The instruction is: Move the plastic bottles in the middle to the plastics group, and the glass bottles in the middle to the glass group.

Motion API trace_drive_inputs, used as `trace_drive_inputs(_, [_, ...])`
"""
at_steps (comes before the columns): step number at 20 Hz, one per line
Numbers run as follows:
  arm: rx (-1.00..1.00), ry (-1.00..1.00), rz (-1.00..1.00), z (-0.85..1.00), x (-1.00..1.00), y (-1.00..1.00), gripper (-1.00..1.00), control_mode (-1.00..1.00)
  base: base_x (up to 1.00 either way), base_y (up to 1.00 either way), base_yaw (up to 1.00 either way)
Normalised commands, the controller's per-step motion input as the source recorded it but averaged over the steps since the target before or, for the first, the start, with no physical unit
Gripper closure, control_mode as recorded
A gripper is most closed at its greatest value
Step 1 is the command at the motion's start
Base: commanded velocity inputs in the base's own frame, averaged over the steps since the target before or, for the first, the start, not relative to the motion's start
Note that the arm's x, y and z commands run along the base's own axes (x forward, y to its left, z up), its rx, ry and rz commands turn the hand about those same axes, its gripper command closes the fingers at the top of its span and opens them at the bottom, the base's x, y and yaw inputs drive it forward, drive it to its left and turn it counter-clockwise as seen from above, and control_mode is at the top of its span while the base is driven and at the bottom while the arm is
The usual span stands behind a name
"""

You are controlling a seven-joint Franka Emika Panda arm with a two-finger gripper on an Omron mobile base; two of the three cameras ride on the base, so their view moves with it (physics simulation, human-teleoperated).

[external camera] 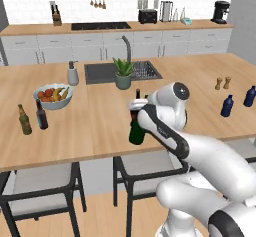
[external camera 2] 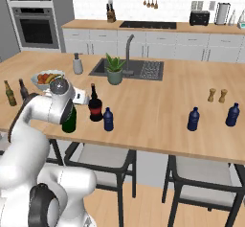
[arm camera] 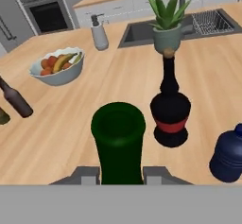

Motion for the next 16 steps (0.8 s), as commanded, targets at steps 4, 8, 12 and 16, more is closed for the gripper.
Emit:
trace_drive_inputs(4, [0.0,0.0,0.09,0.27,-0.54,0.71,1.0,-1.0,0.0,0.0,0.0])
trace_drive_inputs(8, [0.0,0.07,0.14,0.31,-0.29,0.92,1.0,-1.0,0.0,0.0,0.0])
trace_drive_inputs(12, [0.0,0.13,0.2,0.31,-0.04,1.0,1.0,-1.0,0.0,0.0,0.0])
trace_drive_inputs(16, [0.0,0.08,0.26,0.24,0.03,0.98,1.0,-1.0,0.0,0.0,0.0])
